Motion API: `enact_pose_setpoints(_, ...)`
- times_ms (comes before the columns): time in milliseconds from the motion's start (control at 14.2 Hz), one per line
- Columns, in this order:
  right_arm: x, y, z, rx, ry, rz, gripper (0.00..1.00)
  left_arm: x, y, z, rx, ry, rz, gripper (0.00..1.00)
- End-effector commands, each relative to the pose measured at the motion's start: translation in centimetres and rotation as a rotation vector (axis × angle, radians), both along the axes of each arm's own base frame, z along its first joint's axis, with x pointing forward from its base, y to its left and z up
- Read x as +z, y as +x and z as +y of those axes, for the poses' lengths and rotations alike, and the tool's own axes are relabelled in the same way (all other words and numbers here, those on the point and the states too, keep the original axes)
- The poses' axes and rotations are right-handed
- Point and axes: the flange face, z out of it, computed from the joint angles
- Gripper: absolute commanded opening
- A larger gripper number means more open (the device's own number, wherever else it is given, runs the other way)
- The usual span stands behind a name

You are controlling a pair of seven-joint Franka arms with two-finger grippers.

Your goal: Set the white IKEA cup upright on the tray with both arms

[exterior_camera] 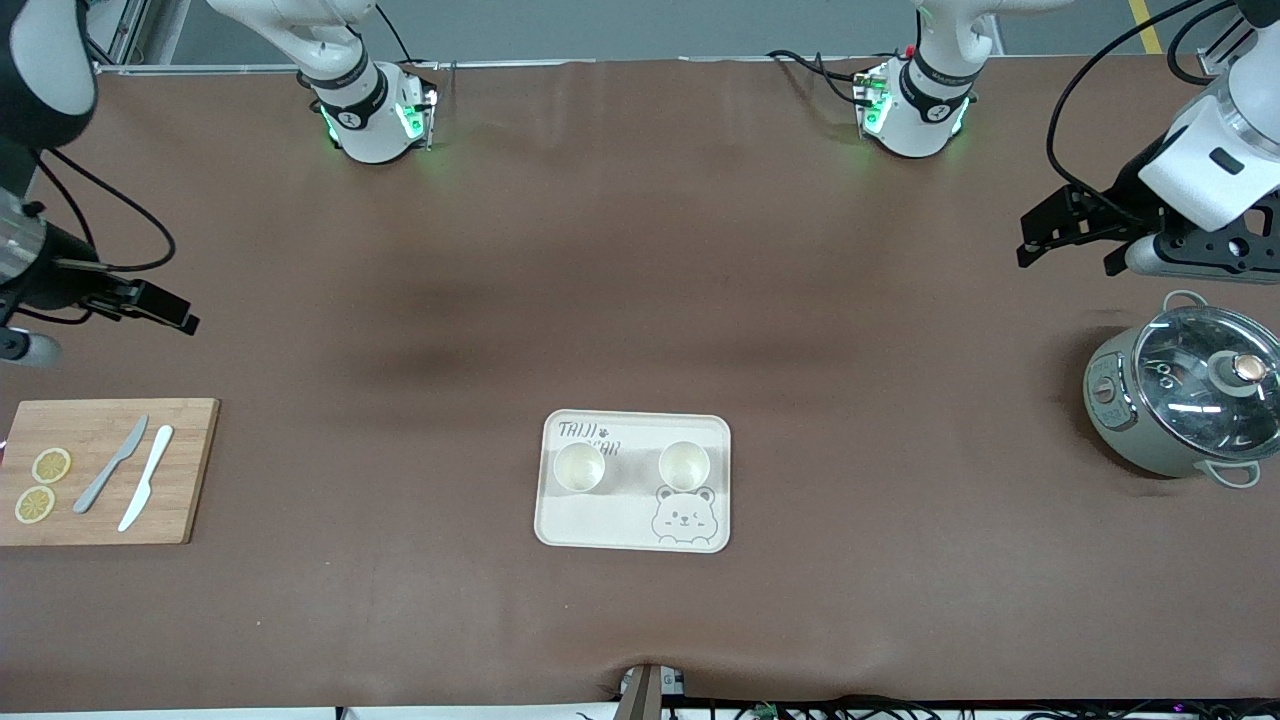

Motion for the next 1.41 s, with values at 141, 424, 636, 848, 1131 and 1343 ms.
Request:
enact_pose_setpoints(141, -1.34, -2.1, 0.16, 0.004, -0.002, -0.028, 1.0, -0.87, 0.21, -0.58, -0.025, 0.057, 0.002, 1.0)
enact_pose_setpoints(424, -1.47, -2.11, 0.5, 0.007, -0.002, -0.026, 1.0, -1.25, 0.63, -0.35, -0.024, 0.056, 0.007, 1.0)
enact_pose_setpoints(636, -1.49, -2.12, 0.58, 0.009, -0.003, -0.024, 1.0, -1.33, 0.62, -0.28, -0.022, 0.055, 0.01, 1.0)
enact_pose_setpoints(848, -1.41, -2.15, 0.67, 0.011, -0.003, -0.026, 1.0, -1.26, 0.56, -0.3, -0.017, 0.052, 0.011, 1.0)
enact_pose_setpoints(1131, -1.41, -2.14, 0.84, 0.012, -0.003, -0.026, 1.0, -1.1, 0.64, -0.36, -0.017, 0.046, 0.005, 1.0)
enact_pose_setpoints(1343, -1.49, -2.11, 0.92, 0.015, -0.003, -0.024, 1.0, -1.18, 0.68, -0.38, -0.017, 0.045, 0.007, 1.0)
